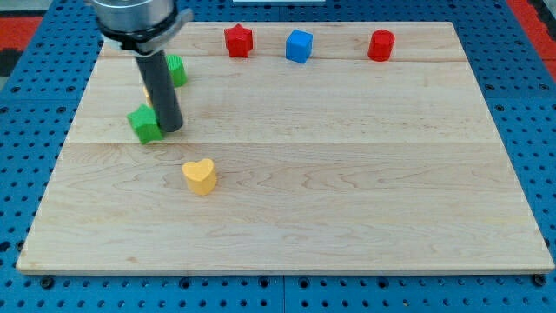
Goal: Move the green star close to the yellow hexagon
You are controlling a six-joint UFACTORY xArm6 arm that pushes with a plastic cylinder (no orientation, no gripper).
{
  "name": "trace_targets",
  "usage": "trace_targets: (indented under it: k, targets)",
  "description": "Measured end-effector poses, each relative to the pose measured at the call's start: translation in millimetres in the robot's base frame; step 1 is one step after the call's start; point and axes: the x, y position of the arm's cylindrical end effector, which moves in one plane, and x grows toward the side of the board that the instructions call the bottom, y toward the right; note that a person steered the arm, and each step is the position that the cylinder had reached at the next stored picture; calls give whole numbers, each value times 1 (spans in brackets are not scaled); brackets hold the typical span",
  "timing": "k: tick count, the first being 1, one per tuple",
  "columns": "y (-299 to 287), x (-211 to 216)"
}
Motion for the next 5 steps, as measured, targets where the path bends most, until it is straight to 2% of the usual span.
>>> trace_targets:
  k: [1, 2, 3, 5]
  targets:
    - [55, 7]
    - [96, 50]
    - [108, 94]
    - [7, 98]
